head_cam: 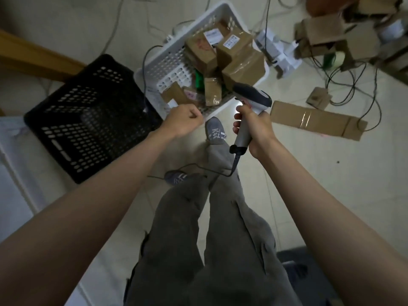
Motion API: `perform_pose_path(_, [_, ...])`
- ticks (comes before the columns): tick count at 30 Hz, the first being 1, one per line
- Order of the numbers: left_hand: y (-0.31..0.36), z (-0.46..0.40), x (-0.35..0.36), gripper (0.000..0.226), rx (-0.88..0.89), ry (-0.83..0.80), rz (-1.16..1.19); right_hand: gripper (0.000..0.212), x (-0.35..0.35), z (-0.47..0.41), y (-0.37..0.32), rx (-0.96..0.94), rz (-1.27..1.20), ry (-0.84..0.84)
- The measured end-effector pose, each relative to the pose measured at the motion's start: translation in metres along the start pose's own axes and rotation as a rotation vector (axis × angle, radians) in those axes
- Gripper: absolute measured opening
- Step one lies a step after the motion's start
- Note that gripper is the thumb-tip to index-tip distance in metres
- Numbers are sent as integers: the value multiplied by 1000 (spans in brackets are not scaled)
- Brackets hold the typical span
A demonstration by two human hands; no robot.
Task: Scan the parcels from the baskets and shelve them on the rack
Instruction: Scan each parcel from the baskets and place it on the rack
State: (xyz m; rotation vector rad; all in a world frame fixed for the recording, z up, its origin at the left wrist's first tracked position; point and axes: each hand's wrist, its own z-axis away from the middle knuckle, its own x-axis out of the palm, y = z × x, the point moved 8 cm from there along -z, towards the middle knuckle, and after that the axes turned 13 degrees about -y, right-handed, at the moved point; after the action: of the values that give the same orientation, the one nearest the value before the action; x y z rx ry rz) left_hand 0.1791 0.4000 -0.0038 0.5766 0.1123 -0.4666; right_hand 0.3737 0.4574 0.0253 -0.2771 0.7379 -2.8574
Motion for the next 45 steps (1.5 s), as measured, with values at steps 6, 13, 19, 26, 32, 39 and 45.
perform_pose_path(6, [21,-106,14,13,3,0,-53,10,-43,-74,17,45,-99,81])
perform_pose_path(13, [40,-208,22,52,-29,53,-61,2,-71,-141,28,52,-162,129])
perform_pose_path(19, [45,-271,22,82,-41,156,-35,6,-87,-180,36,50,-206,150])
perform_pose_path(26, [43,-295,30,82,-56,180,26,4,-102,-192,49,75,-233,198])
perform_pose_path(32, [36,-239,25,73,-17,207,94,3,-91,-156,38,62,-227,187])
perform_pose_path(39, [6,-101,-12,66,-52,299,270,3,-46,-71,-5,14,-114,95])
perform_pose_path(45, [-32,34,-68,44,-72,508,407,3,31,15,-48,-67,38,-66])
